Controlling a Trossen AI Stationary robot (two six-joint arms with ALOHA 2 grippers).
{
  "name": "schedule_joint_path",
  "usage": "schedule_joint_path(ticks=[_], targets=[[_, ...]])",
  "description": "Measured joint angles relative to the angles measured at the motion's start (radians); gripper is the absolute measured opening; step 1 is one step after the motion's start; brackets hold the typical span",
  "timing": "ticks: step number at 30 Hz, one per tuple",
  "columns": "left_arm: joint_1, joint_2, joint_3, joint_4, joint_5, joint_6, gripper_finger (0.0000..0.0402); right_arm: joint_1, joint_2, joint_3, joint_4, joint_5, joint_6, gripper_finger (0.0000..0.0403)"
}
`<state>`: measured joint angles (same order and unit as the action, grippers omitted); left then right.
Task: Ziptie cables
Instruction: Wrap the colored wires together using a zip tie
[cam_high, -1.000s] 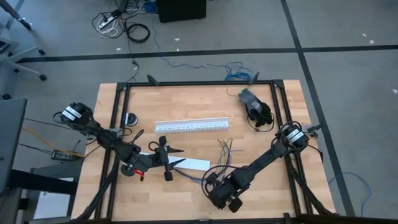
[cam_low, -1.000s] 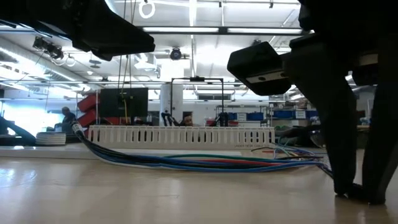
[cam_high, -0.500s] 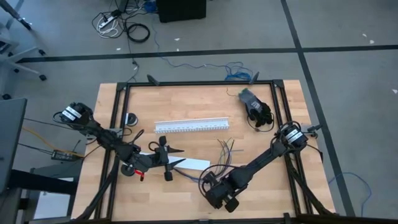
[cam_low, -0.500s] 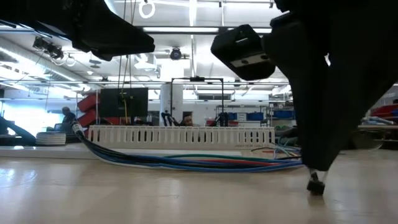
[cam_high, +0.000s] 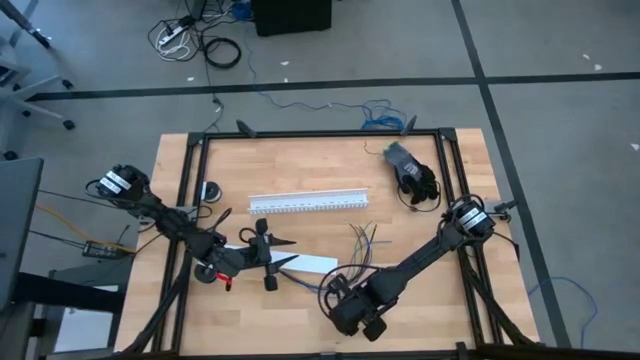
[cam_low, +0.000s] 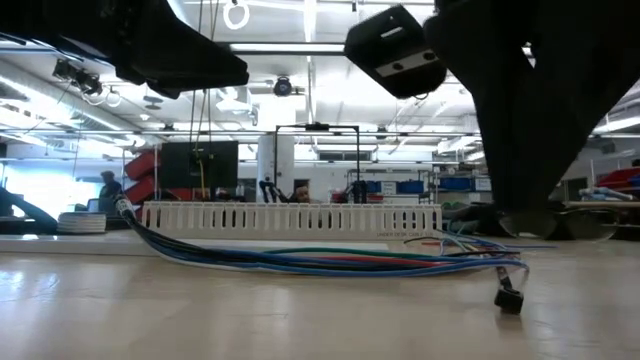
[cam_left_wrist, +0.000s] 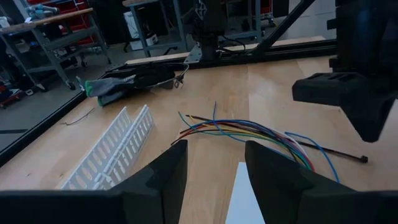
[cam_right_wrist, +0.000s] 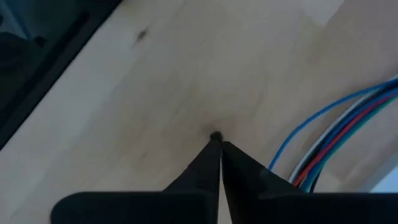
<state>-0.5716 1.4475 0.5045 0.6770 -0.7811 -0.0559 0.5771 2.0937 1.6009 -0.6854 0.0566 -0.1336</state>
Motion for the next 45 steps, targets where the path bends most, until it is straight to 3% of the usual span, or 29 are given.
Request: schedule_joint_path(ticks=[10, 15, 25, 29, 37, 42, 45], targets=[[0.000, 0.000, 0.000, 0.006, 0.000, 0.000, 0.0156, -0.010, 0.015, -0.018, 0.070, -0.058, -0.005, 0.0105], [0.000, 0.000, 0.000, 0.004, 0.006, 0.004, 0.0156, -0.012, 0.015, -0.036, 0.090, -0.049, -0.019, 0.0122], [0.000, 0.000, 0.001, -0.007, 0.005, 0.004, 0.0156, -0.022, 0.017, -0.114, 0.168, -0.036, -0.005, 0.0115], [0.000, 0.000, 0.001, -0.009, -0.071, 0.014, 0.0156, -0.022, 0.015, -0.111, 0.178, -0.039, 0.011, 0.0113], [0.000, 0.000, 0.001, 0.000, -0.072, 0.014, 0.0156, -0.021, 0.015, -0.139, 0.224, -0.055, 0.023, 0.0107], [0.000, 0.000, 0.001, 0.004, -0.072, 0.014, 0.0156, -0.021, 0.007, -0.191, 0.274, -0.070, 0.057, 0.0083], [0.000, 0.000, 0.001, 0.003, -0.072, 0.014, 0.0156, -0.022, 0.007, -0.202, 0.271, -0.069, 0.073, 0.0049]])
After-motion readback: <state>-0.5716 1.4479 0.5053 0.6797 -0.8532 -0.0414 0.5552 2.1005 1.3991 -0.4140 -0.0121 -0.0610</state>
